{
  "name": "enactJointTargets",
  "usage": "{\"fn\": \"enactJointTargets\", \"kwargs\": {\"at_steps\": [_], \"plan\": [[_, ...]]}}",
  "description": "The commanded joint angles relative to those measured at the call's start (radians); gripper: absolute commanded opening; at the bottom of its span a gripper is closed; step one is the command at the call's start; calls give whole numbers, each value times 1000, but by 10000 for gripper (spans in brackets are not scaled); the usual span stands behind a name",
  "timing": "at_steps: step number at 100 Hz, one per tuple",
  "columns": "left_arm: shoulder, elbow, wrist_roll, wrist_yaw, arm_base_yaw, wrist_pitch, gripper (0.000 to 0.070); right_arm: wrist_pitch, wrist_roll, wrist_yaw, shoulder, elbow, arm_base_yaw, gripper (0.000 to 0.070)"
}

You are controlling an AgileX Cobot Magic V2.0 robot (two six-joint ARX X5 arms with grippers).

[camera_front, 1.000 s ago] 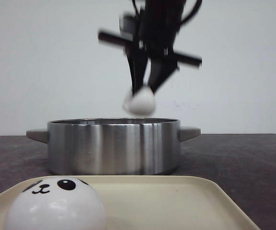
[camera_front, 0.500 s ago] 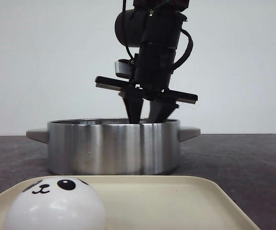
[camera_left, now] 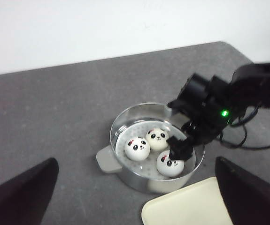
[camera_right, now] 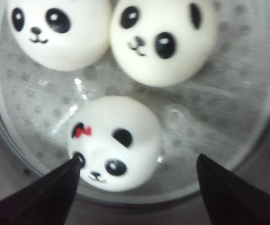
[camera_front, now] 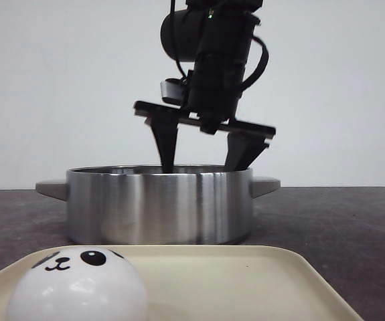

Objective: Steam buns
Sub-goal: 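Open the right gripper and withdraw it from the pot, then lower the left gripper onto the last bun on the tray and grasp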

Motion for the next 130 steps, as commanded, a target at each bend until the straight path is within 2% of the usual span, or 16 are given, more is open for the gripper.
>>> {"fn": "enactJointTargets", "kwargs": {"at_steps": [1, 4, 6, 15, 20, 29, 38, 48, 59, 65, 97, 112, 130], "plan": [[8, -11, -45, -1, -6, 4, 700, -14, -39, 9, 19, 66, 3, 495], [8, -30, -66, 3, -6, 0, 700, -20, -56, 11, 11, 89, 3, 467], [8, -45, -84, 8, -6, -2, 700, -23, -69, 11, 3, 104, 3, 425], [6, -140, -172, 89, -6, 1, 700, -24, -115, 25, -59, 158, 7, 129], [6, -205, -205, 154, -7, 5, 700, -14, -126, 32, -112, 170, 14, 0], [6, -341, -253, 264, -10, 31, 700, 9, -129, 59, -228, 171, 34, 0], [5, -483, -285, 335, -29, 82, 700, 10, -132, 121, -352, 171, 66, 0], [6, -629, -304, 340, -65, 144, 700, 10, -152, 214, -486, 171, 123, 0], [18, -774, -364, 346, -116, 225, 700, 8, -170, 330, -610, 171, 181, 0], [30, -834, -389, 353, -149, 264, 700, -1, -171, 364, -662, 171, 203, 0], [202, -893, -469, 351, -327, 437, 700, -136, -170, 472, -807, 171, 213, 0], [328, -893, -501, 350, -388, 517, 700, -169, -159, 474, -819, 171, 213, 0], [435, -893, -547, 350, -407, 637, 700, -184, -148, 474, -819, 171, 213, 0]]}}
